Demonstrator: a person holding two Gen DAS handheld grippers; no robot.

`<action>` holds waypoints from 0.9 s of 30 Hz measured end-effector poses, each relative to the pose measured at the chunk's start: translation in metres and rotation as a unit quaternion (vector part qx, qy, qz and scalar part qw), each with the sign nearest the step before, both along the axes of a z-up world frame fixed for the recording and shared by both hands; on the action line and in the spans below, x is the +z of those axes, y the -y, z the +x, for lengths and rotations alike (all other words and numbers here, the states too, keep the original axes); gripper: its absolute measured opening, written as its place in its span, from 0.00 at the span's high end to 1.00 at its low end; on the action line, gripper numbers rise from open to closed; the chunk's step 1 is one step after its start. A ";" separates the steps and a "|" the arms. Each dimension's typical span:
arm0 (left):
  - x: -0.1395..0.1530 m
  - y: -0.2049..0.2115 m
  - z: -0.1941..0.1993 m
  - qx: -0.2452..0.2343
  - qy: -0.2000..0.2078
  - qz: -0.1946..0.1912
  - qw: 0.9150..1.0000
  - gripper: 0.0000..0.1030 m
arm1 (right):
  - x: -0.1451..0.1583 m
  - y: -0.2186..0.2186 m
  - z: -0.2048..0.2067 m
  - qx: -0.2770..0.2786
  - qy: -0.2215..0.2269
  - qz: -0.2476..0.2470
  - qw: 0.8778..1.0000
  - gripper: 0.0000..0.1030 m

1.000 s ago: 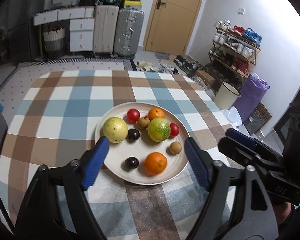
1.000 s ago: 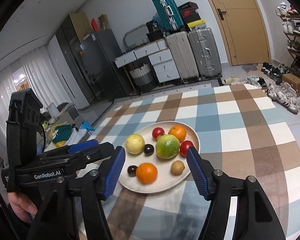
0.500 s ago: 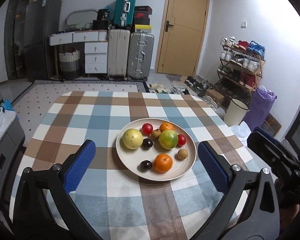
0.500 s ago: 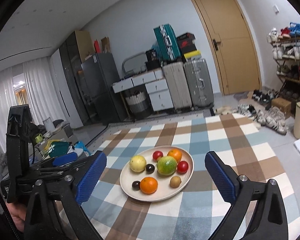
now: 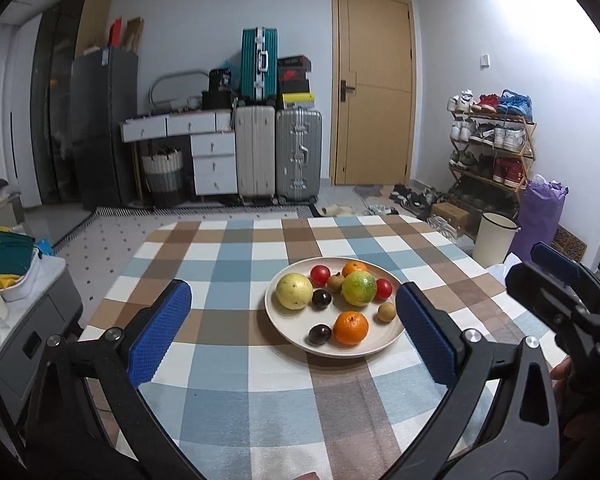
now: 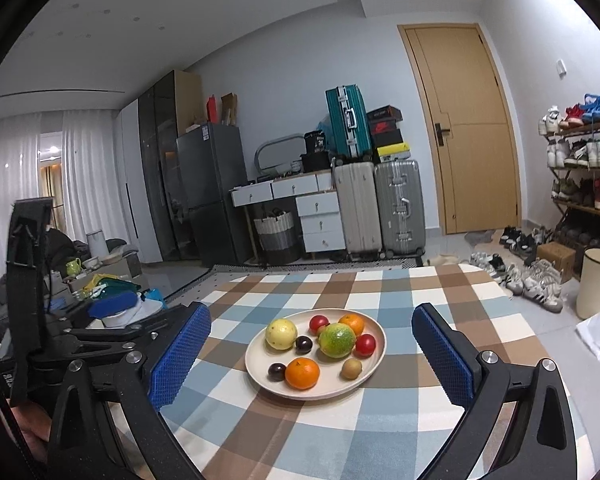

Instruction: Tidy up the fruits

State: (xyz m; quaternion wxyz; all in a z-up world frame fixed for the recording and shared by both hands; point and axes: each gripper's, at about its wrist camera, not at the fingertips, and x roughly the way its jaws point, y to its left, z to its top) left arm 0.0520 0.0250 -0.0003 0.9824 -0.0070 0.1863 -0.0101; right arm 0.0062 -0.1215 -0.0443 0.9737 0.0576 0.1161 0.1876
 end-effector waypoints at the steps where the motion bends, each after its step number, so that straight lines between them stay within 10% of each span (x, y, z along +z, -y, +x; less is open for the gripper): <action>1: -0.001 0.001 -0.004 0.000 0.008 0.004 1.000 0.01 | -0.003 -0.001 -0.002 0.000 0.002 -0.004 1.000 0.01; 27: -0.067 -0.031 -0.008 0.038 0.024 -0.004 0.999 0.01 | -0.045 -0.013 0.000 -0.028 -0.017 -0.083 0.996 0.01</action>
